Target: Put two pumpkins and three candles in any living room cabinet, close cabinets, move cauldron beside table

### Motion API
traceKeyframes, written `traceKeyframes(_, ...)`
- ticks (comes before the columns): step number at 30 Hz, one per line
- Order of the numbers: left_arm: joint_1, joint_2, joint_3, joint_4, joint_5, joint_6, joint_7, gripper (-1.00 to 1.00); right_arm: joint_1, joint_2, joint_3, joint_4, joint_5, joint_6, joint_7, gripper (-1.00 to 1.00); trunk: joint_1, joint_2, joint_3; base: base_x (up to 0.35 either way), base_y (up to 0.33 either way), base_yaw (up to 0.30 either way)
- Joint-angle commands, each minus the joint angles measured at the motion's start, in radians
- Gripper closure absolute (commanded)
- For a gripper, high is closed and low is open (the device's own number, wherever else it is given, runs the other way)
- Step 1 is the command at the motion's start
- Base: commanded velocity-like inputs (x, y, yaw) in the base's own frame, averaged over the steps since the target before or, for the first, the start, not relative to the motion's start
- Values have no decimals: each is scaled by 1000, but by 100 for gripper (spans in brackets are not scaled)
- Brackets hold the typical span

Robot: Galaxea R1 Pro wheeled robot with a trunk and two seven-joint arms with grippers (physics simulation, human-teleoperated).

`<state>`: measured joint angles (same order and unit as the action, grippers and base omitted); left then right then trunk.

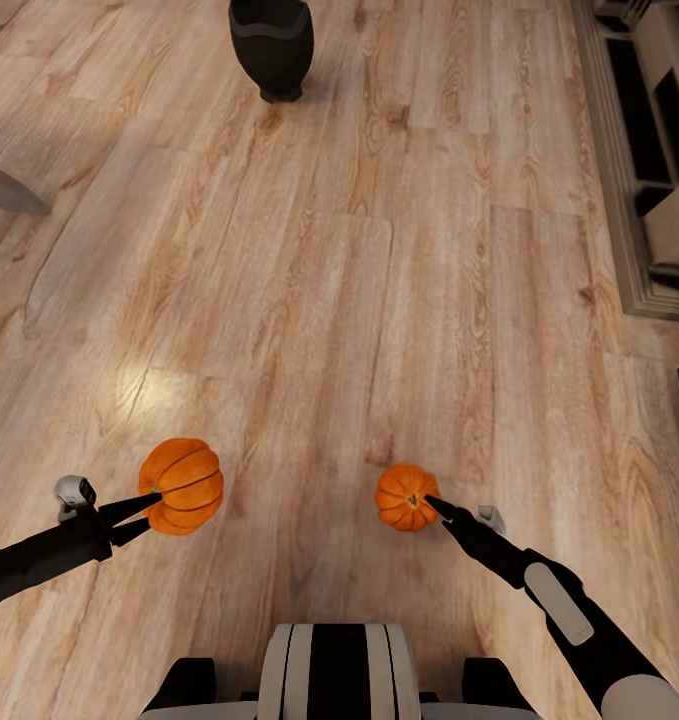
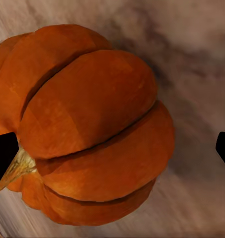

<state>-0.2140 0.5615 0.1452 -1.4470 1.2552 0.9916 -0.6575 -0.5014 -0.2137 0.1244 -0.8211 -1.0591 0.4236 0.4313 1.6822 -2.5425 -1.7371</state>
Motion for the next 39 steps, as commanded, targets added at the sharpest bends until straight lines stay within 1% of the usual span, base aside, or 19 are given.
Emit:
traceKeyframes(1,-1,0,0,0,-1,4,-2,100,0,-1,3,3,15,-2,-4,-100,0,0,-1,0,31,0)
traceKeyframes(29,-1,0,0,0,1,4,-2,100,0,0,4,0,16,-2,3,-100,0,0,-1,14,31,0)
traceKeyframes(39,-1,0,0,0,1,4,-2,100,0,0,4,0,16,-2,-1,-100,0,0,-1,67,32,0)
